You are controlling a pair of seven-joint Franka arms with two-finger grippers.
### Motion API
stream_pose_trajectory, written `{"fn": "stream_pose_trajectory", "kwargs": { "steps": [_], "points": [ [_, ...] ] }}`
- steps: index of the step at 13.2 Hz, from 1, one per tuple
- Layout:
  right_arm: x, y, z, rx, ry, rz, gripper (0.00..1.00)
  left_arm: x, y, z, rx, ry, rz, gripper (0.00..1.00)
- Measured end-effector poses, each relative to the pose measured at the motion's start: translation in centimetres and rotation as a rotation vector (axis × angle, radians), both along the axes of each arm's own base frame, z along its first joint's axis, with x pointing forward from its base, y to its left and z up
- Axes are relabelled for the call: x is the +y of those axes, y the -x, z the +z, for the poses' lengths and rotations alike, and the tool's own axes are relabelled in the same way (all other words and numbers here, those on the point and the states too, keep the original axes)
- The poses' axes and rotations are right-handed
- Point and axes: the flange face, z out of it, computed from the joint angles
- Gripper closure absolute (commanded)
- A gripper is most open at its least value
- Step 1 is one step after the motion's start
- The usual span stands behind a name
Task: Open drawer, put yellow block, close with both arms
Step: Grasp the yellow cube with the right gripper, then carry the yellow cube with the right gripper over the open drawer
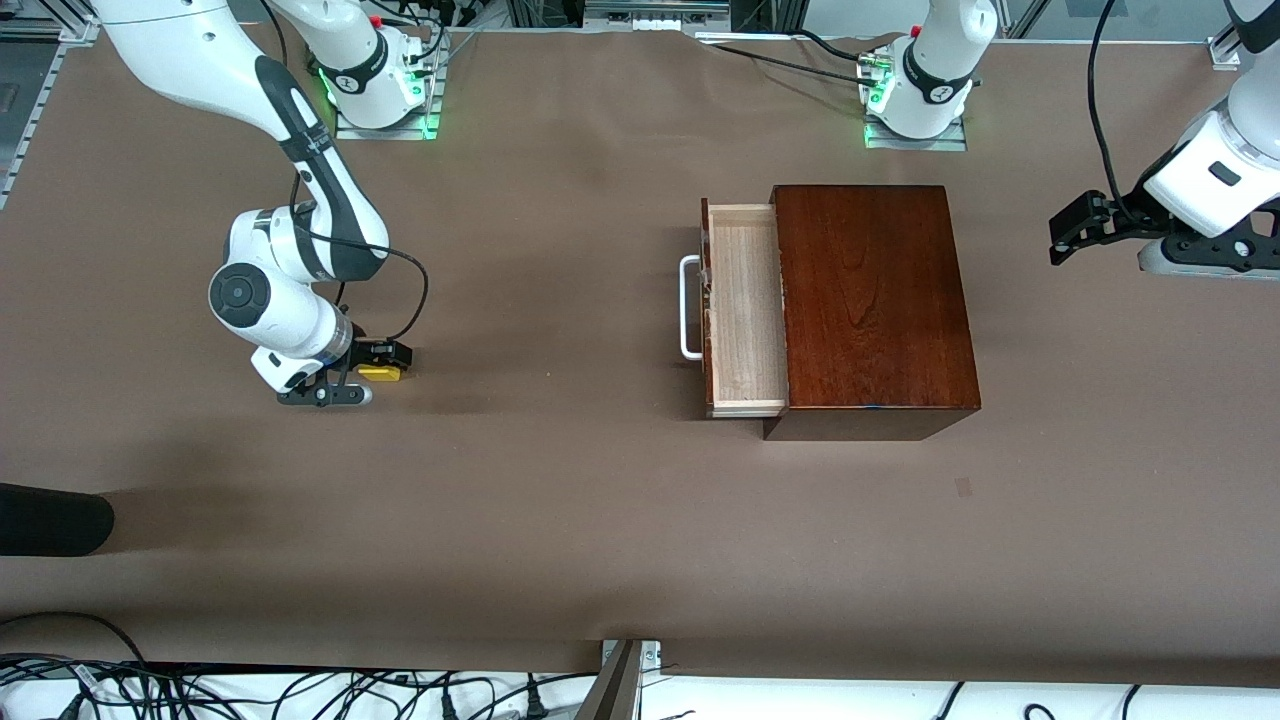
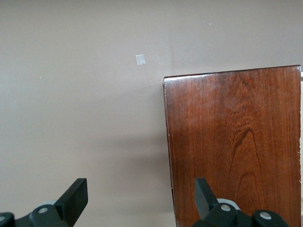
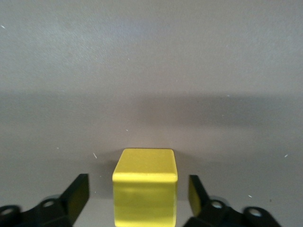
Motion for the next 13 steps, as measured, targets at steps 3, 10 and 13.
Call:
{"fn": "stream_pose_trajectory", "kwargs": {
  "steps": [3,10,13],
  "points": [
    [-0.1,0.3,-0.7,0.009,0.002,0.0,0.82,-0.1,0.0,0.0,0.001,0.0,-0.004,0.0],
    [4.7,-0.4,2.1,0.006,-0.034,0.106,0.89,-0.5,0.0,0.3,-0.006,0.0,-0.015,0.0],
    [12.8,-1.0,9.4,0.009,-0.043,0.283,0.89,-0.6,0.0,0.5,-0.009,0.0,-0.018,0.0]
  ]
}}
